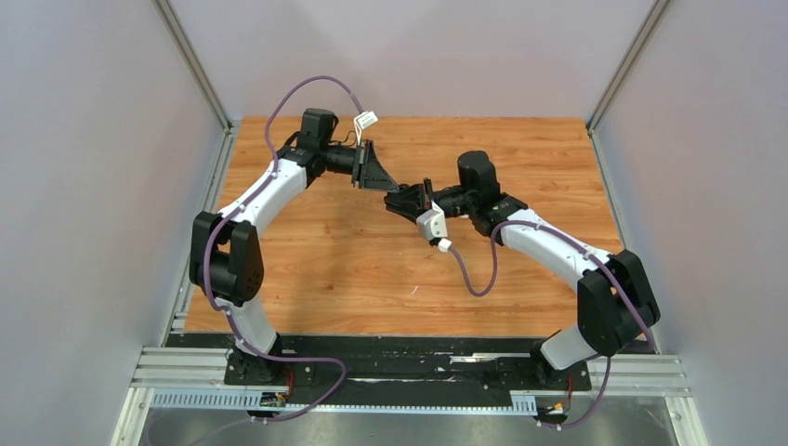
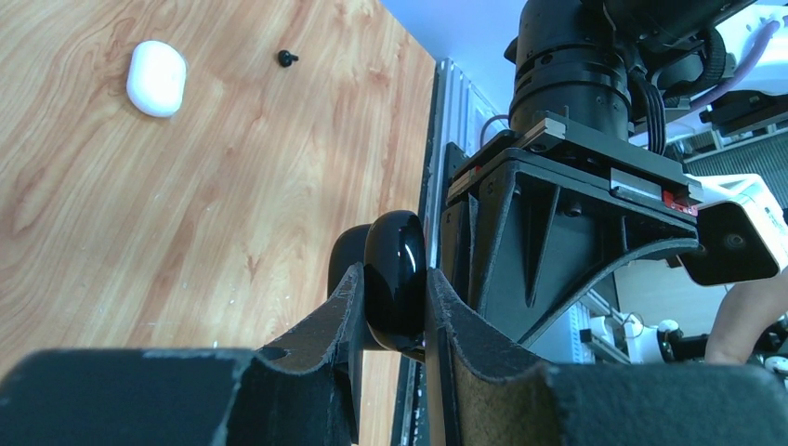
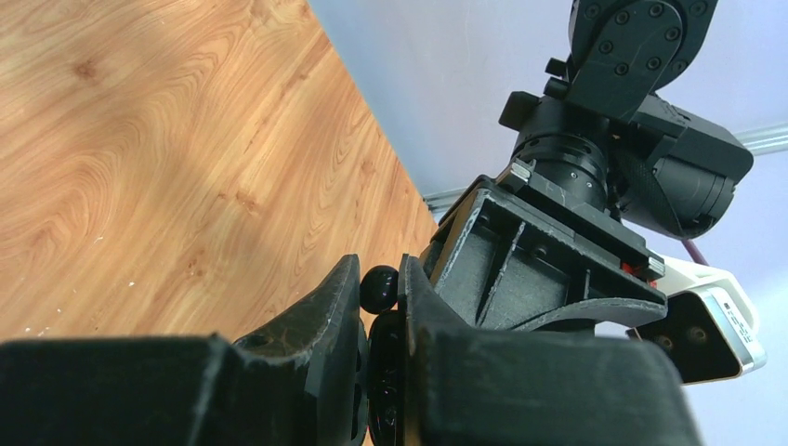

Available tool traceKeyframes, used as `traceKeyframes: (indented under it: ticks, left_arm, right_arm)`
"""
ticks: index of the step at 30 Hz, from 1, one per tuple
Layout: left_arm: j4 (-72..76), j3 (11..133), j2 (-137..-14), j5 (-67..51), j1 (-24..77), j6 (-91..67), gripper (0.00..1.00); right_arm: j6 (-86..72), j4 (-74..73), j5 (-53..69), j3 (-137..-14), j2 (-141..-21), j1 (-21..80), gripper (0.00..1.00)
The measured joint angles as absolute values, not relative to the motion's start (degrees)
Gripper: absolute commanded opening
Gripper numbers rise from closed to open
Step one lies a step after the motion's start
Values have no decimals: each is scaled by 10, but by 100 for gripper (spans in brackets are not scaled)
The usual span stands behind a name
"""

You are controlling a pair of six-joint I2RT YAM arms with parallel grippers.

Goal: Insert the wireless bluetooth earbuds into the charging case
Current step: Place the earbud in the charging case.

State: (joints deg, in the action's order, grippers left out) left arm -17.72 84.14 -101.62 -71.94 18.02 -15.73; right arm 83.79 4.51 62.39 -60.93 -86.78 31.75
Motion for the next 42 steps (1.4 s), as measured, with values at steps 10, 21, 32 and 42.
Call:
traceKeyframes:
  ticks: [10,21,32,42]
  left_arm:
    - [-165,841,-1016,-720,180,-164,0]
    - [-161,841,-1016,-723,180,-171,0]
    - [-136,841,-1016,-727,179,-197,0]
    - [-99,837,-1017,-746,178,-236,0]
  right_arm:
    - [770,62,591,-607,-860,320,0]
    - [736,78,553,-600,-849,320,0]
    - [765,96,549,-589,-845,321,0]
    - [810,187,546,-535,-833,325,0]
